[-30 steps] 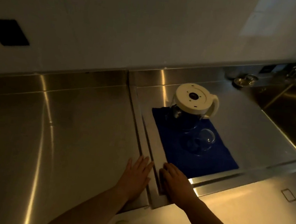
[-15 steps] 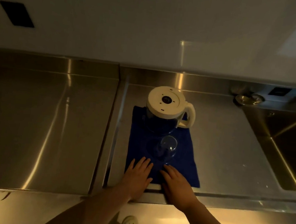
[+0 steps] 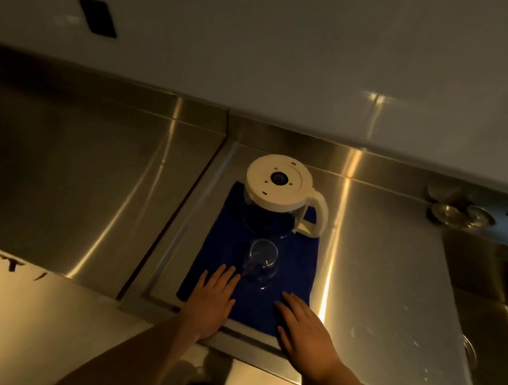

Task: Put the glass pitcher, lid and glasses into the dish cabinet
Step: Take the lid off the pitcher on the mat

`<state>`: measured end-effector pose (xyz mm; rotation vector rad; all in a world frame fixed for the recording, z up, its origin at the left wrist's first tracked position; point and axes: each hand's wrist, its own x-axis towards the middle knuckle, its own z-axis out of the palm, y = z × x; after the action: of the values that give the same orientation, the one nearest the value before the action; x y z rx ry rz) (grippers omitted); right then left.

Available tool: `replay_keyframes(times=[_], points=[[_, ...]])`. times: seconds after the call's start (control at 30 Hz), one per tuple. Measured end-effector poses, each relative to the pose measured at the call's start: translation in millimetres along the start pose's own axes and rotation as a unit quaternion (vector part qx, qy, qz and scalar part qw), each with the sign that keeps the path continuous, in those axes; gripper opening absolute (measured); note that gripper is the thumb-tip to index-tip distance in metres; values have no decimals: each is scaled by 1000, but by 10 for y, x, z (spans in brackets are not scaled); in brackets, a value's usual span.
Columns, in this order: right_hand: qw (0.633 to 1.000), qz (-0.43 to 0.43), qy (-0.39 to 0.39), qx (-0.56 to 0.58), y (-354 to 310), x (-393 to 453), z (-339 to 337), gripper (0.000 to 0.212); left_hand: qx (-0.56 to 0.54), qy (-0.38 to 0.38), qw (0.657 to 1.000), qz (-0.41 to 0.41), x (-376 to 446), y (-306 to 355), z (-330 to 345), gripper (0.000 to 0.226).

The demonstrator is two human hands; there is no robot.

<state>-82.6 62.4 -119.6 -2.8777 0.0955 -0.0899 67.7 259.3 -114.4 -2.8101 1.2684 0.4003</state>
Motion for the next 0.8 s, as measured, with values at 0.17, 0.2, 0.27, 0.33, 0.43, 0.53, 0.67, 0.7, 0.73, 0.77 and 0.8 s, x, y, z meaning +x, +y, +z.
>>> replay_keyframes(times=[0.17, 0.2, 0.27, 0.33, 0.43, 0.53, 0.67, 0.7, 0.73, 0.77, 0.8], points=[[997, -73, -19, -27, 214, 12, -69, 45, 0, -32, 996, -80, -31, 201, -69, 58], [997, -76, -21, -24, 228, 29, -77, 45, -3, -34, 995, -91, -21, 208, -98, 58], [996, -83, -32, -13, 227, 51, -102, 46, -19, -28, 993, -111, -8, 220, -184, 61], [994, -100, -34, -3, 228, 99, -194, 45, -49, -8, 991, -125, 21, 213, -296, 65], [994, -105, 12, 36, 257, 318, -496, 42, -66, 34, 993, -92, 117, 171, -519, 69], [992, -90, 65, 63, 282, 648, -849, 44, -87, 58, 994, -24, 228, 223, -774, 74], [987, -107, 110, 38, 259, 1012, -1157, 45, -77, 98, 991, 38, 325, 389, -940, 73], [986, -112, 115, 32, 248, 1086, -1198, 48, -63, 104, 991, 48, 365, 412, -961, 72], [986, -118, 117, 24, 236, 1155, -1226, 52, -46, 116, 991, 53, 413, 424, -988, 71], [985, -123, 117, 13, 226, 1225, -1246, 57, -31, 128, 990, 57, 462, 427, -1033, 71], [985, -127, 116, -3, 225, 1296, -1261, 61, -24, 150, 987, 59, 512, 424, -1092, 71]])
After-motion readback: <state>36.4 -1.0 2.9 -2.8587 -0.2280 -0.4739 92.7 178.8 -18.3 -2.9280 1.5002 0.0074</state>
